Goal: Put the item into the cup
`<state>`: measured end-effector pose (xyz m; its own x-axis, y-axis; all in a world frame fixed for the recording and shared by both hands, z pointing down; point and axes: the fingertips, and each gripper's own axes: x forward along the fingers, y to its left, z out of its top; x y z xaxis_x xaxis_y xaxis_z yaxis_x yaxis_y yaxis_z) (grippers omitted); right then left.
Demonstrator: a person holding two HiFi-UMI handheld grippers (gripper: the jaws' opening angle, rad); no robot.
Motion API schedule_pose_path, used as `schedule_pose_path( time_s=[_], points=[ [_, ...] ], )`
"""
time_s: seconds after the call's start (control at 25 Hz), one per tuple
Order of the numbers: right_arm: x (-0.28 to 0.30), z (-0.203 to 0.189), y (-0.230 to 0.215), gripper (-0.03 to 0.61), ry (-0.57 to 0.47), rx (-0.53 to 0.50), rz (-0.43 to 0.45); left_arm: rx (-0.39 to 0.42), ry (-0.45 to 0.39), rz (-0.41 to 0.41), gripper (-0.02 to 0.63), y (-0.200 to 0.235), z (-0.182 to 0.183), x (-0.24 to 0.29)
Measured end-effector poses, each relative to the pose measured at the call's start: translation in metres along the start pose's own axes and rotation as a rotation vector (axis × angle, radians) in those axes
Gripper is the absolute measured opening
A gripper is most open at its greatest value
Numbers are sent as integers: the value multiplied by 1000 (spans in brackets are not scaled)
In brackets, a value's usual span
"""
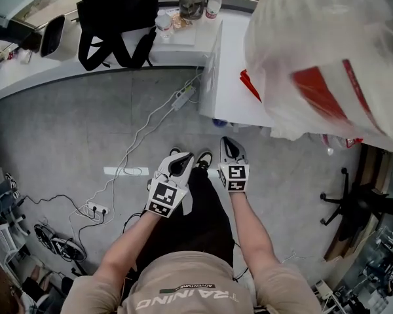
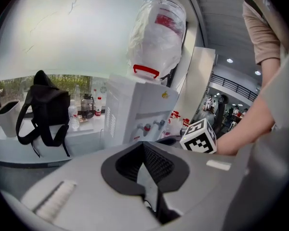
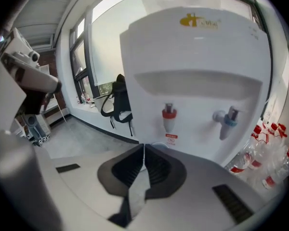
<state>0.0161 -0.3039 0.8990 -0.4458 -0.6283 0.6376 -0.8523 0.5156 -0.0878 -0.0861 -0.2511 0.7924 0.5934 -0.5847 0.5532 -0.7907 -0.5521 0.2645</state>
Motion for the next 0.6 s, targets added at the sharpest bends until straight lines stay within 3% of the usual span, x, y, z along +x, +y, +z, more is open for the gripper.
schedule_pose_path(
  time_s=[0.36,0.6],
  points=[
    [-85,66,43,11,-64,-98,107,145,-46,-15,8,-14,76,-37],
    [-140,126,44,11,-142,-100,102,177,-91,9,8,-24,126,-62]
  ],
)
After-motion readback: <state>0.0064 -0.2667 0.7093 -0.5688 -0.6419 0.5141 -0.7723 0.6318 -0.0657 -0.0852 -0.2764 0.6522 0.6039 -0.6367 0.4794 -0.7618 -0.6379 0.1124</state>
